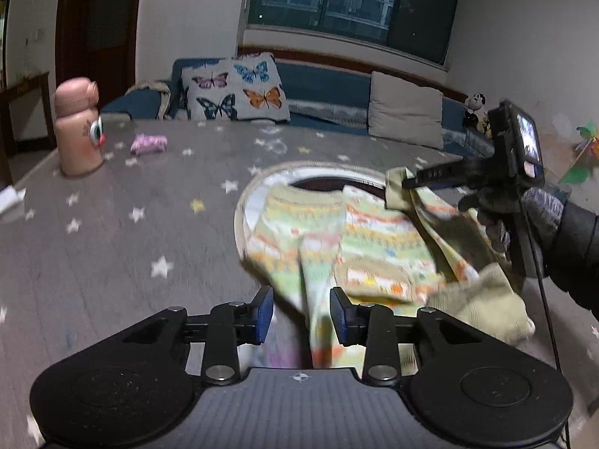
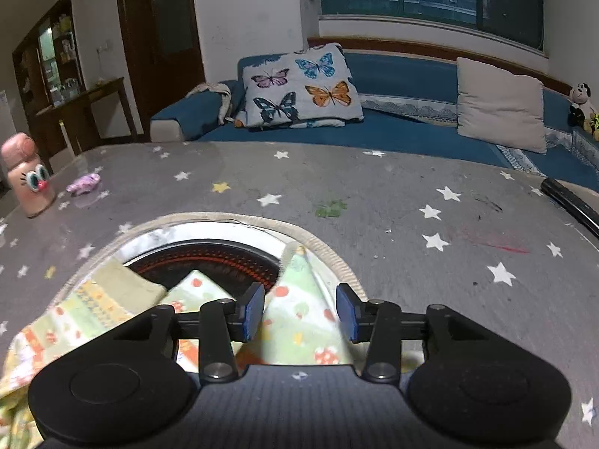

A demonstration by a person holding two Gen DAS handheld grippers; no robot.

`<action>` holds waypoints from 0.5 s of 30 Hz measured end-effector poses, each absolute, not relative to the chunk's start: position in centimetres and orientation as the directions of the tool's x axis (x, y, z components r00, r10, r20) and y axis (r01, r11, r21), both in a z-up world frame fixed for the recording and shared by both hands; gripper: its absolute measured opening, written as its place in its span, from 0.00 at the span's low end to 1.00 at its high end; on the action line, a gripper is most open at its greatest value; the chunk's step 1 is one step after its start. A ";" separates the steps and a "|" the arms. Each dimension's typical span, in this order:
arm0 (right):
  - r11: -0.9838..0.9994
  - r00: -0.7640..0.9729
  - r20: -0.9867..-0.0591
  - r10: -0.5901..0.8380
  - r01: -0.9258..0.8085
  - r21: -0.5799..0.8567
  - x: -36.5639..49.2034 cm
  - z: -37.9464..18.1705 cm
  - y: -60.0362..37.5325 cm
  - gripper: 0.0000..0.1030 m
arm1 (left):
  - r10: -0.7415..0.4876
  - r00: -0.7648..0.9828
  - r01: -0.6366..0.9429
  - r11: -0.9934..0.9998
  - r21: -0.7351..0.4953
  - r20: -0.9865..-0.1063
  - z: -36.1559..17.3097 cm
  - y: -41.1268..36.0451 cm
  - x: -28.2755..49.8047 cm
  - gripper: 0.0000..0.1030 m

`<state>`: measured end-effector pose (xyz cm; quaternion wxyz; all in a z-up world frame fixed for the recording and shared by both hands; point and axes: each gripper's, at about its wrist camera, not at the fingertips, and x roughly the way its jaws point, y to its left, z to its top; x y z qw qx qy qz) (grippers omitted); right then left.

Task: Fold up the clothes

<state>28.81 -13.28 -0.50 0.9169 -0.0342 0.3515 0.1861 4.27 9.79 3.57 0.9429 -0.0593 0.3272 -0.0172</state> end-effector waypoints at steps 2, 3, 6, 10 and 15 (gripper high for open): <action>0.928 0.675 -0.667 0.314 -0.367 0.065 29.2 -0.8 -13.3 0.27 | -0.061 0.793 0.000 0.995 -0.101 -0.607 3.7 9.5 5.5 0.35; 0.927 0.671 -0.672 0.313 -0.369 0.064 29.4 -0.9 -13.3 0.20 | -0.058 0.793 0.006 0.996 -0.089 -0.607 3.7 9.4 6.2 0.35; 0.928 0.682 -0.662 0.311 -0.368 0.057 28.6 -0.4 -13.9 0.08 | -0.059 0.778 0.028 0.998 -0.059 -0.625 3.0 8.8 8.6 0.35; 0.933 0.716 -0.630 0.301 -0.357 0.040 26.8 1.3 -15.5 0.05 | -0.052 0.748 0.059 0.998 -0.012 -0.661 1.7 8.1 11.4 0.35; 0.943 0.765 -0.579 0.282 -0.332 0.021 24.0 4.2 -18.3 0.05 | -0.038 0.716 0.076 0.997 0.024 -0.697 0.0 7.5 12.7 0.35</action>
